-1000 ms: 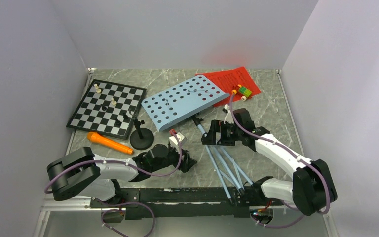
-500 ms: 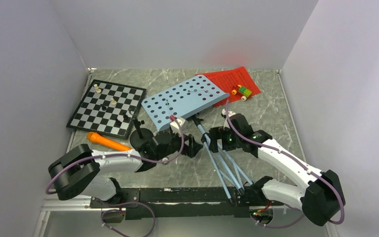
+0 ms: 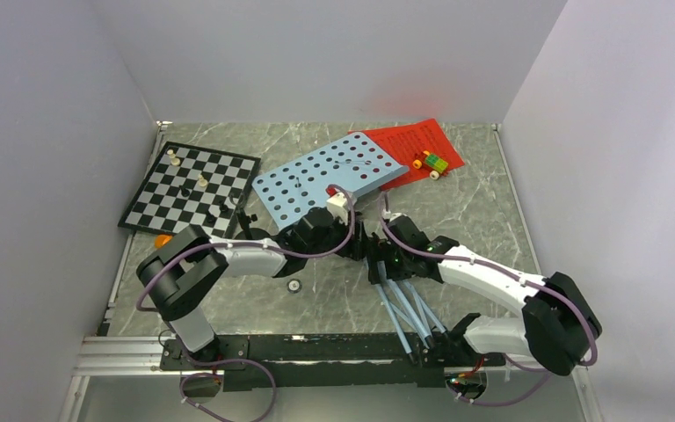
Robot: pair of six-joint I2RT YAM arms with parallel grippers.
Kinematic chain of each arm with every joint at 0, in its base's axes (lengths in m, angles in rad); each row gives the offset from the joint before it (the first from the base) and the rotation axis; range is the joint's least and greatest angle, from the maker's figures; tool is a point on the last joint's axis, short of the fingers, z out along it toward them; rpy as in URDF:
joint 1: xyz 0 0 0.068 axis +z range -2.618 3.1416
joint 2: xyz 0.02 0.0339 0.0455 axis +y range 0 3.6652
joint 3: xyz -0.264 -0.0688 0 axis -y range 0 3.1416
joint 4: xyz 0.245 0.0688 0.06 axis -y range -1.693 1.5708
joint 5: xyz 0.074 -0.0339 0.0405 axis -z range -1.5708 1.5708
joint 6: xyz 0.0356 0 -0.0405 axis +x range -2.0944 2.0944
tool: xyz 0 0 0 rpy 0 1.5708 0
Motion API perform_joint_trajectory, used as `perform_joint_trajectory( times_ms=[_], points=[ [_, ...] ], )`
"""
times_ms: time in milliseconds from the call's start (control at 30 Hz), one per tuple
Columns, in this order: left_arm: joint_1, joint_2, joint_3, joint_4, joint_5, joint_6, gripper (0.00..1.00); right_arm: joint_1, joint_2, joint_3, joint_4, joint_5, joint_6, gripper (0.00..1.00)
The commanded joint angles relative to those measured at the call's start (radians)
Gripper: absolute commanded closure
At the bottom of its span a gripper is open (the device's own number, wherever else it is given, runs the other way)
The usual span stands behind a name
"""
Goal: Pack up the instrument practice props
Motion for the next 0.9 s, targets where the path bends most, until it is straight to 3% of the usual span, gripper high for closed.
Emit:
perform_joint_trajectory(
  times_ms=[0, 433, 867],
  points=[
    [-0.001, 0.036, 0.049, -0.036, 0.064, -0.011, 0.24, 0.043, 0.05, 0.005, 0.023, 0.043, 0.058, 0.0],
    [0.001, 0.149, 0.118, -0.068, 0.05, 0.087, 0.34, 0.158, 0.23, -0.002, 0.125, 0.041, 0.15, 0.02],
    [0.042, 0.137, 0.094, -0.018, 0.043, 0.103, 0.41, 0.245, 0.389, 0.09, 0.229, -0.053, 0.185, 0.48]
  ],
)
